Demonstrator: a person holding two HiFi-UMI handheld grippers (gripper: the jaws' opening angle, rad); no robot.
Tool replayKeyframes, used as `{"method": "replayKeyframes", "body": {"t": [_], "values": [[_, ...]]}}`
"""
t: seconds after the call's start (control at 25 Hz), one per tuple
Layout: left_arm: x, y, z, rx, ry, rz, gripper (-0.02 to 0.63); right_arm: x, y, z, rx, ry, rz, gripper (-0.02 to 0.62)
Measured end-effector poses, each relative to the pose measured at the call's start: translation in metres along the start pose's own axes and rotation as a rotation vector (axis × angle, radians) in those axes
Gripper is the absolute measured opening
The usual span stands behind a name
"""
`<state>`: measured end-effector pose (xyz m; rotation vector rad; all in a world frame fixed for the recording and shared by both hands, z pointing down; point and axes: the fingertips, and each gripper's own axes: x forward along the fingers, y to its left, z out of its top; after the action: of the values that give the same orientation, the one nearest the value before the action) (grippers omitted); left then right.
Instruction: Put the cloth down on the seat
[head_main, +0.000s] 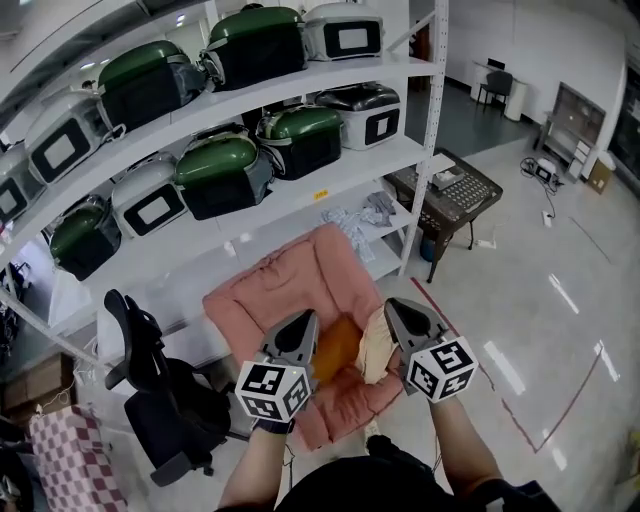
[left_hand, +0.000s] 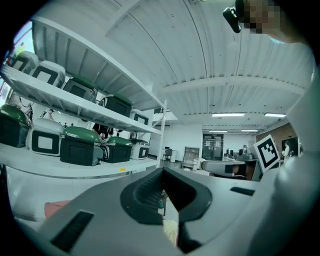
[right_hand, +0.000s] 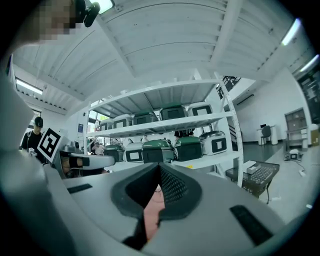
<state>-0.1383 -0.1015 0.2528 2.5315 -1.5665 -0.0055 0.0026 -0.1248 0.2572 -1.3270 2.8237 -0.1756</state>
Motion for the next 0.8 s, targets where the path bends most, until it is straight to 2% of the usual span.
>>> {"method": "replayKeyframes", "body": {"t": [0.44,0.8], "values": [[-0.026,0.007,0.027,0.033,-0.054,0.016,0.005,-0.003,0.022,0.019,-0.037,-0.032,0.0,0.005],[-0.036,0.007,0.034,0.046,-0.065,0.019,0.005,-0.005,0.034,0.024,-0.049,-0.042,0.007,0.005]]}}
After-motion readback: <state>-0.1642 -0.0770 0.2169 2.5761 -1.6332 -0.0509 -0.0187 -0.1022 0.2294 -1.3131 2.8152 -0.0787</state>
